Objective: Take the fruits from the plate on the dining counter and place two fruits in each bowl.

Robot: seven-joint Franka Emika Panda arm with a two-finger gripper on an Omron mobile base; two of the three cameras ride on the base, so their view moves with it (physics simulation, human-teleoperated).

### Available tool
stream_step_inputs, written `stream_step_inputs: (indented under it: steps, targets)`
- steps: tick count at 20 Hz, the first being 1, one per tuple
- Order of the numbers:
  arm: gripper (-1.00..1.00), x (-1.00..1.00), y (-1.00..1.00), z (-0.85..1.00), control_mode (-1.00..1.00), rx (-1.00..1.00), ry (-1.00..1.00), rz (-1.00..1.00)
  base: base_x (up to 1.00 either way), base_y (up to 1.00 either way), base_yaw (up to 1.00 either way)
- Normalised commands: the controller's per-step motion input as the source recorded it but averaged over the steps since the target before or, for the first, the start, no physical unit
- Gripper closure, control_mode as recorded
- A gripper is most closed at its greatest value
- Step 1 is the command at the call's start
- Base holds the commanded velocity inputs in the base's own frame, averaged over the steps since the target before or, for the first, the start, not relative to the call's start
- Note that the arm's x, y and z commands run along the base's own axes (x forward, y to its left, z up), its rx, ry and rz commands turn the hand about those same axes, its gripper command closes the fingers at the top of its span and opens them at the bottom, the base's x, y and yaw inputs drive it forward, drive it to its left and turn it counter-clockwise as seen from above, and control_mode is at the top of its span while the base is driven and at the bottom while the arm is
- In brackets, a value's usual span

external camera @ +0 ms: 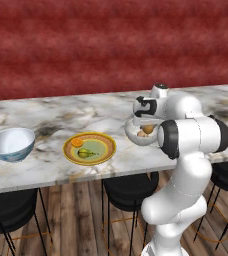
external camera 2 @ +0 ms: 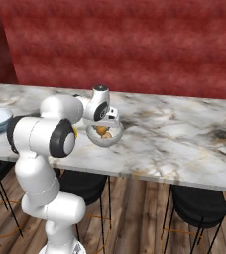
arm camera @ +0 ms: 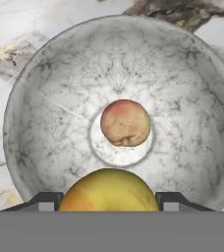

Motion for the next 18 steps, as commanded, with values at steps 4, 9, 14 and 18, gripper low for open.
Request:
stream_step_inputs:
  steps: [4, 9, 14, 18]
  targets:
    - [1.00, 0.35, 0.00, 0.00, -1.00, 0.00, 0.00, 0.00, 0.00, 0.00, 0.00]
    - [1.00, 0.36, 0.00, 0.00, -1.00, 0.00, 0.00, 0.00, 0.00, 0.00, 0.00]
    - [1.00, 0.23, -0.02, -0.14, -1.00, 0.00, 0.00, 0.00, 0.00, 0.00, 0.00]
    - [1.00, 0.07, -0.06, -0.38, -1.00, 0.00, 0.00, 0.00, 0.00, 0.00, 0.00]
